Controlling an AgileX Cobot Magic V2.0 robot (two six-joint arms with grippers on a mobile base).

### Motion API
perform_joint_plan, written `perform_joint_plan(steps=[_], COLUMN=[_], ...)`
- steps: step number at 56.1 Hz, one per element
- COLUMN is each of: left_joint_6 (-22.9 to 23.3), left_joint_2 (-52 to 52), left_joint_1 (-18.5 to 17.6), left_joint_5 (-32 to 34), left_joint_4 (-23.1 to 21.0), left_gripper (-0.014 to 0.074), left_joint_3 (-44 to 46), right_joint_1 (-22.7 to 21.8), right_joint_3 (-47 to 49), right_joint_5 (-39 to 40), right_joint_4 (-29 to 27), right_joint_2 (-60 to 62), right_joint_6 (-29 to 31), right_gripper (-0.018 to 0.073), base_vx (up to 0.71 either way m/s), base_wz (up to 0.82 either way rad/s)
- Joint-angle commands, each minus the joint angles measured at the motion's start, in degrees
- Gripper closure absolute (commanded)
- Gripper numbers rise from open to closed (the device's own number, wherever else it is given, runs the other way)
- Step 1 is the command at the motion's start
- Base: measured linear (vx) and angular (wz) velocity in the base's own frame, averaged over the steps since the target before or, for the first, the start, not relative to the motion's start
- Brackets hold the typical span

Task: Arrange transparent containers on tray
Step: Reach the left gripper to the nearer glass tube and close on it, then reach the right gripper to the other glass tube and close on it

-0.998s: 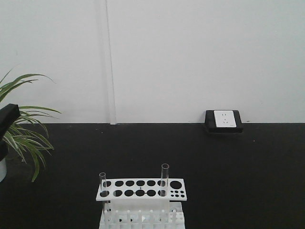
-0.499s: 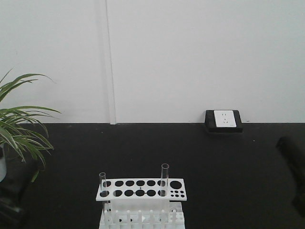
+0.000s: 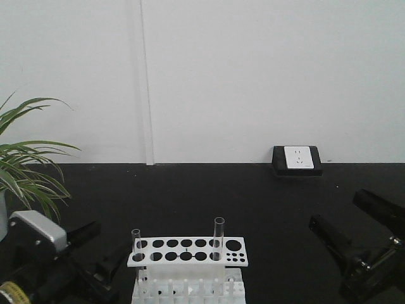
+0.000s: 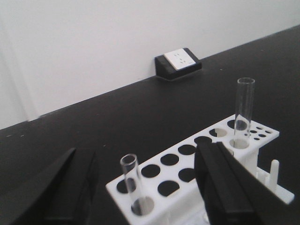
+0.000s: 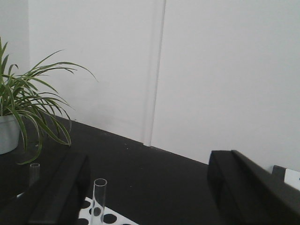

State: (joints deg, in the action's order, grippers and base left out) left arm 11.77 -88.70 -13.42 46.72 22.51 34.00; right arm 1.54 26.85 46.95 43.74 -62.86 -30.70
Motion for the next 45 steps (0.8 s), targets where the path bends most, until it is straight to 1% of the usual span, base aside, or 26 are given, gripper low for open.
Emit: perform_joint_plan(steps=[1,7,19,27,34,40,45], left_joint_6=[1.41,3.7,3.68,6.43,6.63,6.63,6.63], left_joint_2=[-2.51,-7.37,-13.42,-16.62,-19.24,-20.69,-21.07], left_joint_1=[-0.43,-0.43,-0.43,-0.43,-0.43,-0.43,-0.43], left_joint_5=[6.47,6.47,6.47,6.67,8.45,9.24,9.82], left_joint_4=[-0.57,-0.52,-0.52,-0.52,-0.57,-0.57,-0.57], left_gripper=[0.0053,0.0053,0.0053,0.0053,0.0059,0.0089,0.0162], left_joint_3=[5.08,9.65,15.14,17.36,17.67,17.67,17.67], right_joint_1=[-0.28,-0.28,-0.28,-0.28,-0.28,-0.28,-0.28], right_joint_3=[1.73,1.73,1.73,1.73,1.73,1.73,1.73], right_joint_5=[4.29,4.29,4.5,4.75,5.6,6.9,6.84], right_joint_4=[-1.54,-1.54,-2.2,-2.77,-2.77,-2.77,-2.82], right_joint_2=[0.7,0.7,0.7,0.7,0.7,0.7,0.7], right_joint_6=[2.37,2.63,2.64,2.64,2.59,2.59,2.59], right_gripper=[-0.0005,-0.0005,-0.0005,-0.0005,-0.0005,-0.0005,-0.0005], base_vx=[0.0,0.0,0.0,0.0,0.0,0.0,0.0], base_wz=[0.0,0.0,0.0,0.0,0.0,0.0,0.0])
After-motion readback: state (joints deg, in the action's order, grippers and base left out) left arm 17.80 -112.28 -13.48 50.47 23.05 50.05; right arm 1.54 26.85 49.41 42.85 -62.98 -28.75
